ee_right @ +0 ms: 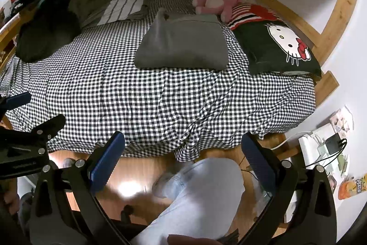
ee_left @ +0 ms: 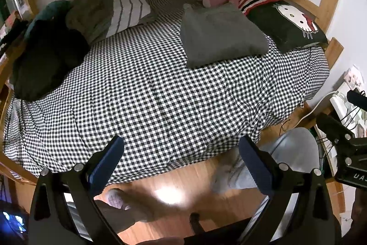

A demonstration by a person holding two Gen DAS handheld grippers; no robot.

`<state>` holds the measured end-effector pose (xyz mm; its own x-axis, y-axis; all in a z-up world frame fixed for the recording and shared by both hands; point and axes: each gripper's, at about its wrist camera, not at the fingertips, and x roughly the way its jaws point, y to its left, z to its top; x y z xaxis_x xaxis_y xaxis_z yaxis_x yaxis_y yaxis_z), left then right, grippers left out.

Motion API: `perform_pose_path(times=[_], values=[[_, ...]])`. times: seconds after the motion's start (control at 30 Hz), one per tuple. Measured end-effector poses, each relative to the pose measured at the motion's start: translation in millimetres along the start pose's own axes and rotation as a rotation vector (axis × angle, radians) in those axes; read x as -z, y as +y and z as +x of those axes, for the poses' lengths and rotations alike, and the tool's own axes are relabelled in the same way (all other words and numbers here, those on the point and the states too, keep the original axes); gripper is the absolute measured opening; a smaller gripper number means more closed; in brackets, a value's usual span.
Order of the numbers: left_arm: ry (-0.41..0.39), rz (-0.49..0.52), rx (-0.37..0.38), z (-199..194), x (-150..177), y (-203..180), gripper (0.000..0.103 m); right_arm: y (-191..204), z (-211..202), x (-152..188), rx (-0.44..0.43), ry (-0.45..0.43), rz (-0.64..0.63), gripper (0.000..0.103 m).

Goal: Fold large clothes

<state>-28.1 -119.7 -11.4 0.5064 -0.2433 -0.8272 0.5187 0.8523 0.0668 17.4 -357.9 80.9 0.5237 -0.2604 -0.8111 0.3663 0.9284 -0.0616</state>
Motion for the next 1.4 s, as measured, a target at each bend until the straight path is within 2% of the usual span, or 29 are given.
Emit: perform_pose_path(times=[0.63,1.03,1.4], values=[[-0.007,0.011,-0.003,-1.6,1.2,-0.5,0.099,-1.1,-0.7,0.6,-0.004,-0.003,0.007,0.1],[-0.001,0.024,0.005,0.0,1.6,-5.1,0.099,-5.2,-2.1,-0.5,-0.045,-0.005,0.027,0.1],[-0.011,0.058,0.019,-1.8,1.0,-15.8,0.099,-17.2,-0.9,0.6,-0.006,-0.004,0.06,0.1]])
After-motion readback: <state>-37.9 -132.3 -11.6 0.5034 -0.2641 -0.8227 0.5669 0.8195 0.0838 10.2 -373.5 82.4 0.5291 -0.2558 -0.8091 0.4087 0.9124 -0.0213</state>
